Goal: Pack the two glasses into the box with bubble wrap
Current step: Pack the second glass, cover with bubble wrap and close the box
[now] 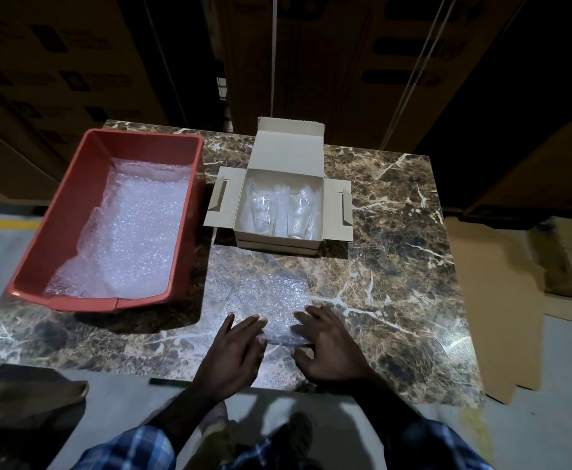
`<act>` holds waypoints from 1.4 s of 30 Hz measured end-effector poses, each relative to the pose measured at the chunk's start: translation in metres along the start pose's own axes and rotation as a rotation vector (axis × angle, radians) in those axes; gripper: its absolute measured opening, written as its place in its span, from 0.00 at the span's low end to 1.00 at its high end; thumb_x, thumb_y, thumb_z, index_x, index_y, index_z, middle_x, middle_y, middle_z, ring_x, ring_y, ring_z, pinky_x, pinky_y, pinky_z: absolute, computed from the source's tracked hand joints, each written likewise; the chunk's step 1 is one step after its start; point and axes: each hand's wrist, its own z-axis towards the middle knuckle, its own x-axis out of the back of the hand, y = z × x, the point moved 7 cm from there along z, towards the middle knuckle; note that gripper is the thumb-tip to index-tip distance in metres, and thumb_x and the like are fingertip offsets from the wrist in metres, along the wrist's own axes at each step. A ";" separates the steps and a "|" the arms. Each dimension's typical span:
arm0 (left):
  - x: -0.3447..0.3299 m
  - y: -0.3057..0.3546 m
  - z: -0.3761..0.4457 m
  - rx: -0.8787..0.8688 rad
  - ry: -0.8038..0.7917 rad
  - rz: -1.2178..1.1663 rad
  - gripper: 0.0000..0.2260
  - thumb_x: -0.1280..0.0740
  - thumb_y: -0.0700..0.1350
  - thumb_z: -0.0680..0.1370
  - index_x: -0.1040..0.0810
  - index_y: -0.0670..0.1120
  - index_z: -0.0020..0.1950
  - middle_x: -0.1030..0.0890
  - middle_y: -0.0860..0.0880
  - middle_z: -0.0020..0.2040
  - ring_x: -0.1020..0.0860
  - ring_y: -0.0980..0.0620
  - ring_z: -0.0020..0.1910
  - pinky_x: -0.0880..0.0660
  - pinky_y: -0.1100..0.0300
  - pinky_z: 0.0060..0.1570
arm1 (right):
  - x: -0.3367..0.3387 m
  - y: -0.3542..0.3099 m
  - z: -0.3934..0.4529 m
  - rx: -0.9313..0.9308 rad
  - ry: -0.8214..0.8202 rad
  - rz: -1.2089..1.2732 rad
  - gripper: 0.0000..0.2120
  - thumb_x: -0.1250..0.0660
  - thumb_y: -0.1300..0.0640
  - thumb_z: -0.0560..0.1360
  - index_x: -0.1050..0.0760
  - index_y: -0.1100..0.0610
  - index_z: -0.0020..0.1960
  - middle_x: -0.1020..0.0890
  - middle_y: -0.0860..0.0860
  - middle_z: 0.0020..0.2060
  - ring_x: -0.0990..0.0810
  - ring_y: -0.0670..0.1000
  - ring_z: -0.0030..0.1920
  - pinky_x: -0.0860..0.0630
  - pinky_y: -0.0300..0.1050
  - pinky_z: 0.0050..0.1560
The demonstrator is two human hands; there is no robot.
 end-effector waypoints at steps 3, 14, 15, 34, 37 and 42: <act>0.016 0.000 0.006 0.146 0.074 -0.171 0.12 0.38 0.47 0.83 0.18 0.45 0.60 0.19 0.61 0.56 0.31 0.76 0.59 0.41 0.58 0.73 | 0.007 0.015 0.000 -0.136 0.051 0.116 0.17 0.30 0.59 0.70 0.18 0.54 0.59 0.19 0.51 0.61 0.28 0.51 0.66 0.34 0.45 0.71; 0.031 -0.025 0.048 0.383 0.193 -0.144 0.14 0.37 0.50 0.83 0.33 0.48 0.40 0.24 0.50 0.31 0.24 0.51 0.31 0.31 0.53 0.34 | 0.016 0.028 0.032 -0.467 -0.006 0.230 0.06 0.40 0.53 0.82 0.29 0.52 0.48 0.32 0.45 0.36 0.30 0.54 0.46 0.34 0.50 0.50; 0.031 -0.026 0.052 0.399 0.192 -0.129 0.14 0.38 0.50 0.83 0.33 0.47 0.40 0.24 0.50 0.31 0.24 0.49 0.32 0.32 0.53 0.34 | 0.017 0.027 0.037 -0.473 -0.009 0.210 0.08 0.41 0.52 0.83 0.32 0.52 0.45 0.32 0.44 0.35 0.30 0.55 0.46 0.35 0.51 0.50; 0.015 -0.020 0.073 0.423 0.292 0.378 0.08 0.32 0.44 0.80 0.28 0.41 0.50 0.21 0.43 0.28 0.22 0.42 0.25 0.28 0.53 0.34 | 0.013 0.017 0.074 -0.475 0.131 -0.276 0.12 0.43 0.53 0.83 0.25 0.58 0.58 0.16 0.56 0.37 0.17 0.59 0.38 0.37 0.49 0.40; 0.009 -0.020 0.068 0.460 0.302 0.393 0.06 0.40 0.45 0.84 0.30 0.43 0.54 0.22 0.45 0.41 0.22 0.43 0.38 0.28 0.50 0.42 | 0.012 0.016 0.075 -0.500 0.114 -0.279 0.12 0.44 0.52 0.84 0.30 0.58 0.62 0.16 0.54 0.38 0.18 0.58 0.39 0.35 0.50 0.43; 0.010 -0.017 0.062 0.369 0.350 0.468 0.02 0.37 0.46 0.83 0.28 0.48 0.52 0.32 0.47 0.46 0.29 0.44 0.41 0.34 0.49 0.42 | 0.008 0.006 0.071 -0.286 0.210 -0.404 0.12 0.35 0.59 0.80 0.31 0.53 0.62 0.22 0.56 0.46 0.27 0.57 0.44 0.32 0.52 0.45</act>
